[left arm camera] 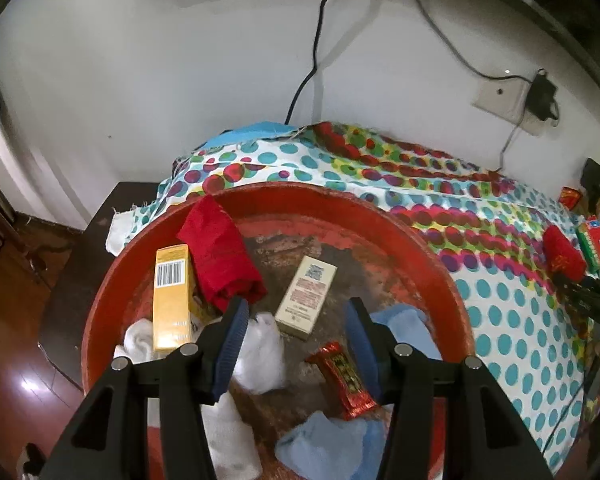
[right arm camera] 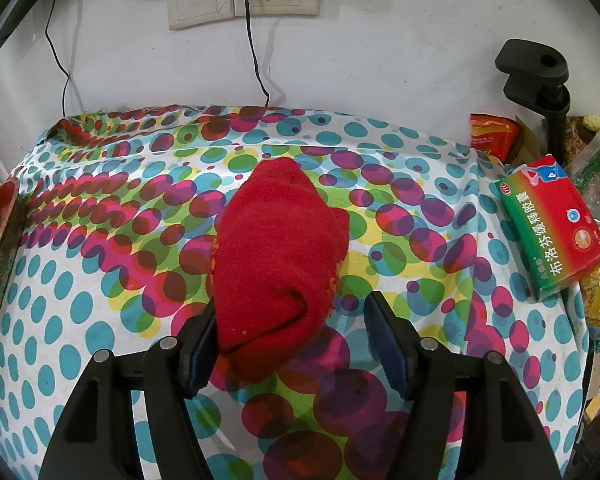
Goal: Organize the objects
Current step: 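Carry the white plastic bag to the red tray and release it with the left tool, then carry the red sock to the red tray and release it with the right tool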
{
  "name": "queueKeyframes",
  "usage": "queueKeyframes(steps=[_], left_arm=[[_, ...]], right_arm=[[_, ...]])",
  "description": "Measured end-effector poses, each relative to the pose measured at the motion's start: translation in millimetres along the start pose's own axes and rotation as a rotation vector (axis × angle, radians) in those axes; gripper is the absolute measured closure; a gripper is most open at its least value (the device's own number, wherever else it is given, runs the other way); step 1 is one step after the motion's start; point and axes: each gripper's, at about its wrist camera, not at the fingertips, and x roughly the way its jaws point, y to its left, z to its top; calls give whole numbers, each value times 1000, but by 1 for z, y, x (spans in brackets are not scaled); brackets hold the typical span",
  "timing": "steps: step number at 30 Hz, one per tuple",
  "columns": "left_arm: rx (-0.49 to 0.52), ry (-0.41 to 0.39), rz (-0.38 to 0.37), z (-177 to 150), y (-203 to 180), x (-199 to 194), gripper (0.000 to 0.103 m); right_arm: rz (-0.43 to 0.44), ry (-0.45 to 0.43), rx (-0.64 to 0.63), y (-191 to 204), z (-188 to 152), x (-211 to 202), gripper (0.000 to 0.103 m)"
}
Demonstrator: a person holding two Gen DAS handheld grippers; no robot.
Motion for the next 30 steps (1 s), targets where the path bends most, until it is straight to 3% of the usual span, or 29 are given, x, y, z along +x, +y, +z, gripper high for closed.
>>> queueKeyframes(steps=[9,14,18,22,25,29,30], left_arm=[[-3,-92,-88,-49,-7,-36,51],[-53,-166,-52,-85,1,-51,51],[-84,-177,-43,-101,8,-58,51],[-32,-232,43,-106,3,-66,51],[29,-247,45,-108,-7,-67,51],[35,-223,17,-110,-9,-62,51],[34,-219,17,-110,-10,-61,51]], right_arm=[[1,1,2,-1,0,0,38],[-1,1,1,0,1,0,38],[0,1,0,0,2,-1,38],[2,1,2,-1,2,-1,38],[2,0,3,-2,3,-1,38],[24,-10,-12,1,2,-3,49],[30,-16,-16,3,1,-5,57]])
